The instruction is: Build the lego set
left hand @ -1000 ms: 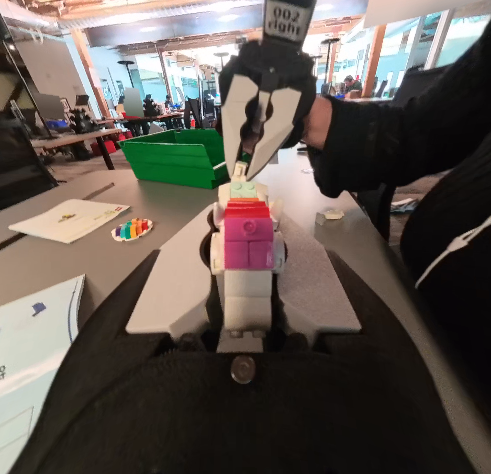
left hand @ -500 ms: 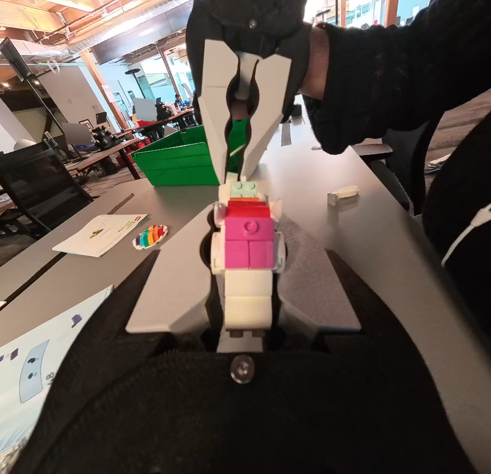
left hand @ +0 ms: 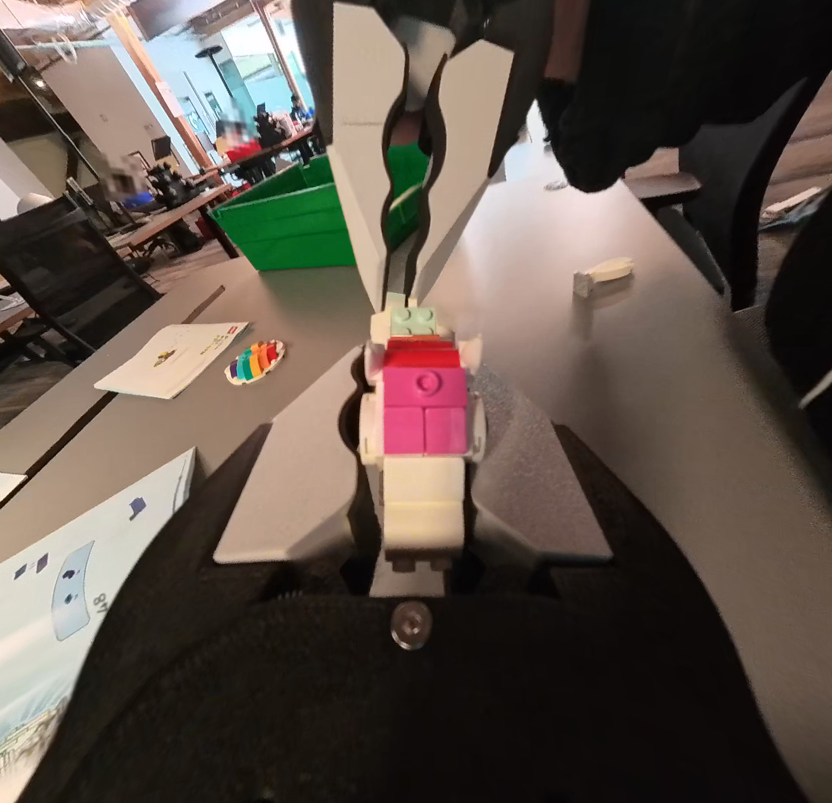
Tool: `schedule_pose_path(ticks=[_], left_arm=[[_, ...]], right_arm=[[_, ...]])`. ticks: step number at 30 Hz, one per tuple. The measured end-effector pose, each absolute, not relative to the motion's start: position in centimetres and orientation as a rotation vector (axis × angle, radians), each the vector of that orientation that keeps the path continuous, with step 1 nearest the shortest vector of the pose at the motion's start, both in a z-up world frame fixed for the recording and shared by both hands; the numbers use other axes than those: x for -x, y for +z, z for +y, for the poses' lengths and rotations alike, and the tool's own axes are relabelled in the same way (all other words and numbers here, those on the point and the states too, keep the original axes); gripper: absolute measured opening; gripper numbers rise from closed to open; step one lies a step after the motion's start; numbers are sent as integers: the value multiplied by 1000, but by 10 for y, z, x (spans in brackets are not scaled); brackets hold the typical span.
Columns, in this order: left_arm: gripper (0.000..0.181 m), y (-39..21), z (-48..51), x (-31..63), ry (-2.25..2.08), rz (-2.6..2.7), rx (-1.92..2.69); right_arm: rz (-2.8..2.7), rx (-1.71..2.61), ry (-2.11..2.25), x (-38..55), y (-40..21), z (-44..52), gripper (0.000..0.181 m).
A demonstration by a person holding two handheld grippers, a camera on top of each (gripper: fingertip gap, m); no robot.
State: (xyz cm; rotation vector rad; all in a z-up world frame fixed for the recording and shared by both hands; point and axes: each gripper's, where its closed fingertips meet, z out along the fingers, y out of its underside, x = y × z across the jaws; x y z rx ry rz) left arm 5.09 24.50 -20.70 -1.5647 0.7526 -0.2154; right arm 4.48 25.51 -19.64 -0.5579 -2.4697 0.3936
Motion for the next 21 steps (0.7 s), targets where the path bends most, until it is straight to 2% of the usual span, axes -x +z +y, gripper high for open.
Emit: schedule_pose_path(ticks=[15,21], left_arm=[[38,-218,244,-55,-185,819,1578],[37,-192,233,-60,-388,733,1470]], right_arm=[[-2540,564,396,-47,-215,254,5],[-2466,640,677,-50,-198,243,5]])
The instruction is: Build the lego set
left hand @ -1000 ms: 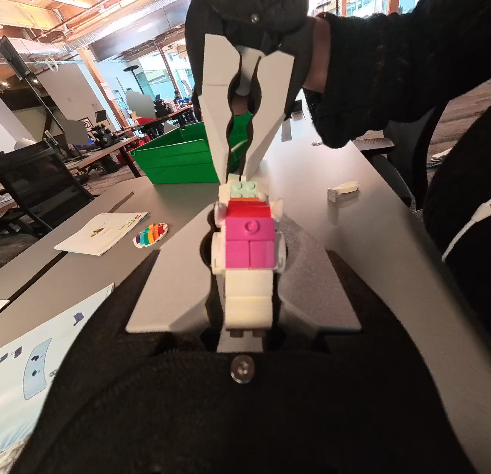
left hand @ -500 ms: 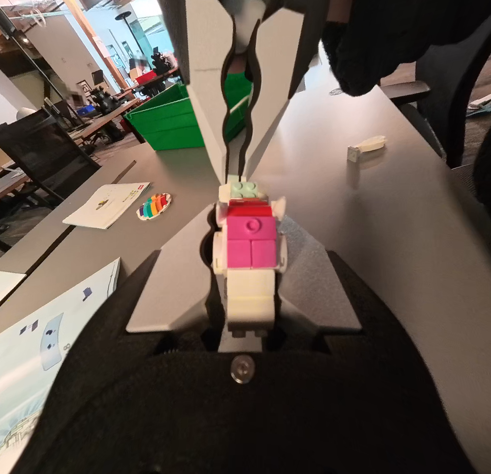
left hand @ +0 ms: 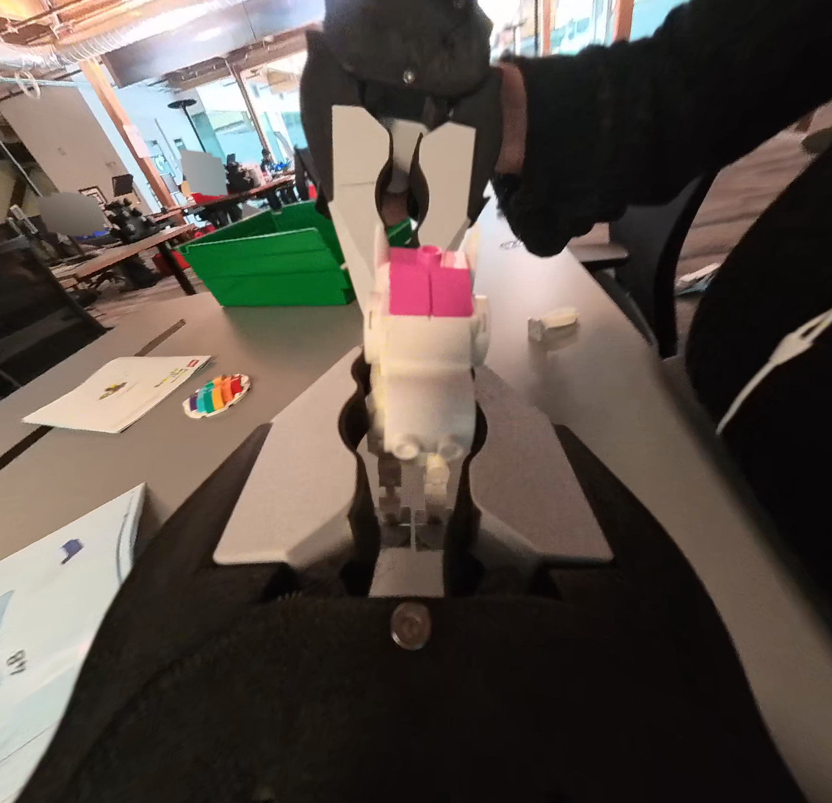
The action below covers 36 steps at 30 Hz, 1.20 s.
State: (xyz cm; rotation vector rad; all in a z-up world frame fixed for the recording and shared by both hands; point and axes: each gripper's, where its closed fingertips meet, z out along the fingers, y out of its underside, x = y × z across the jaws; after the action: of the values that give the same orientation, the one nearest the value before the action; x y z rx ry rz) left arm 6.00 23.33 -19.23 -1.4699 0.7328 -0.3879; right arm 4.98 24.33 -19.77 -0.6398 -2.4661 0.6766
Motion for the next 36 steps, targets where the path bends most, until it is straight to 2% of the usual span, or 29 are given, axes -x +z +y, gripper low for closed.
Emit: schedule_pose_path(ticks=[13,17,29,36], left_arm=[[37,-138,215,-45,-1016,397,1206],[37,-124,212,-33,-1167,275,1103],[37,-88,207,-10,-1152,71,903],[38,-95,211,-10,-1159,68,933]], right_arm=[[-2051,1035,1335,-35,-140,224,6],[-1890,1070,1409,-22,-124,222,7],[-1201,1034,1809,0,-83,220,6],[-1235,1056,1762,2,-89,223,7]])
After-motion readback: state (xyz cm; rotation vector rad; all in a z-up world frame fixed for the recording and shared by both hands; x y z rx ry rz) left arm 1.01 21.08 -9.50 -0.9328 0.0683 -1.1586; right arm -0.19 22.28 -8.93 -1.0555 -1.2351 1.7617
